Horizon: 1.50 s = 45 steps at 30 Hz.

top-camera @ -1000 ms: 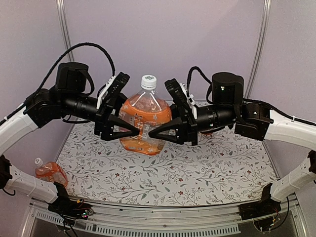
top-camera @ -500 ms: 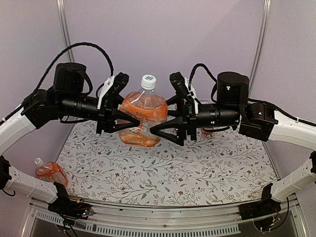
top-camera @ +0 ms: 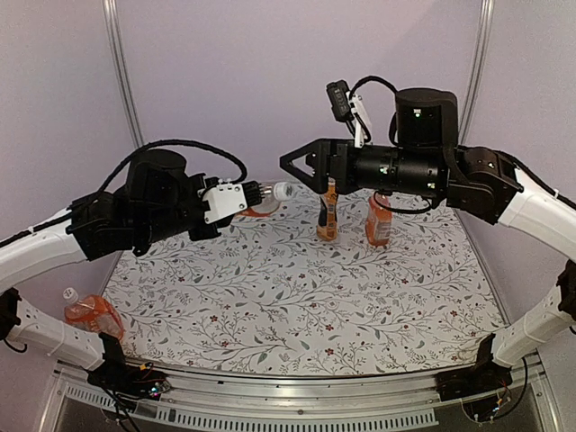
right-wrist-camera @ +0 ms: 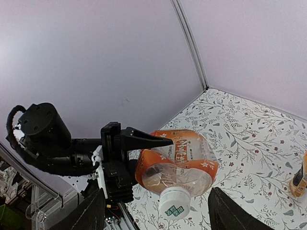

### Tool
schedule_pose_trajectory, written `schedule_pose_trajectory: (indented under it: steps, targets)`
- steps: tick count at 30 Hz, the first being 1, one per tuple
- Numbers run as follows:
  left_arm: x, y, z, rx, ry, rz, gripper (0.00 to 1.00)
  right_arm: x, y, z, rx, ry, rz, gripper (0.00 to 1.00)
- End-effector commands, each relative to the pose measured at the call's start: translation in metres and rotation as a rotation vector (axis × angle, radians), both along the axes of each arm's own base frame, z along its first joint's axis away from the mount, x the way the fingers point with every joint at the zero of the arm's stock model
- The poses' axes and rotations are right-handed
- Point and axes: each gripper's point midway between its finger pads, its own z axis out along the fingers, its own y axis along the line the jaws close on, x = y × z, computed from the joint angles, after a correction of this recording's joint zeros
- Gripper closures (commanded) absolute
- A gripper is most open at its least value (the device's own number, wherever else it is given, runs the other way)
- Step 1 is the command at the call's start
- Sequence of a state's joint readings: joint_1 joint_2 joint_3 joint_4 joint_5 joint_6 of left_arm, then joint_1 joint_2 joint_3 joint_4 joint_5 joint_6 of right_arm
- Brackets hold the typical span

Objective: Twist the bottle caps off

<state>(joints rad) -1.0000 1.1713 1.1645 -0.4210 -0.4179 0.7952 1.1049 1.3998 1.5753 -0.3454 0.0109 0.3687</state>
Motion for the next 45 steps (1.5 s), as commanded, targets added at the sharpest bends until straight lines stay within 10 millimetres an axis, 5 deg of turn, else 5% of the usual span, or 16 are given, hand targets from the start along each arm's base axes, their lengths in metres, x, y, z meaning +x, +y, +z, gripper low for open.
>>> schedule_pose_trajectory:
  steps: [1, 14, 21, 25, 28, 32, 37, 45]
  targets:
    - [0.003, 0.002, 0.019, 0.029, -0.131, 0.033, 0.70, 0.017, 0.009, -0.050, -0.099, 0.178, -0.097, 0.29]
    - [-0.003, -0.004, 0.017, 0.032, -0.136, 0.003, 0.69, 0.016, 0.020, -0.058, -0.107, 0.197, -0.067, 0.64]
    - [-0.006, -0.008, 0.020, -0.008, -0.108, -0.012, 0.71, 0.000, 0.029, -0.059, -0.114, 0.195, 0.047, 1.00]
    - [-0.038, -0.021, 0.008, -0.054, 0.120, -0.150, 0.73, -0.030, 0.036, -0.064, -0.186, 0.094, 0.209, 1.00]
    - [-0.090, -0.026, -0.014, -0.014, 0.411, -0.331, 0.78, -0.069, 0.033, -0.078, -0.336, -0.128, 0.371, 1.00]
    - [-0.145, -0.029, -0.016, -0.015, 0.667, -0.518, 0.79, -0.099, 0.019, -0.097, -0.462, -0.313, 0.549, 1.00]
    - [-0.163, -0.033, -0.014, -0.029, 0.776, -0.576, 0.79, -0.120, 0.008, -0.109, -0.571, -0.455, 0.678, 1.00]
    - [-0.158, -0.037, -0.012, -0.032, 0.773, -0.565, 0.80, -0.113, 0.003, -0.105, -0.608, -0.548, 0.651, 0.99]
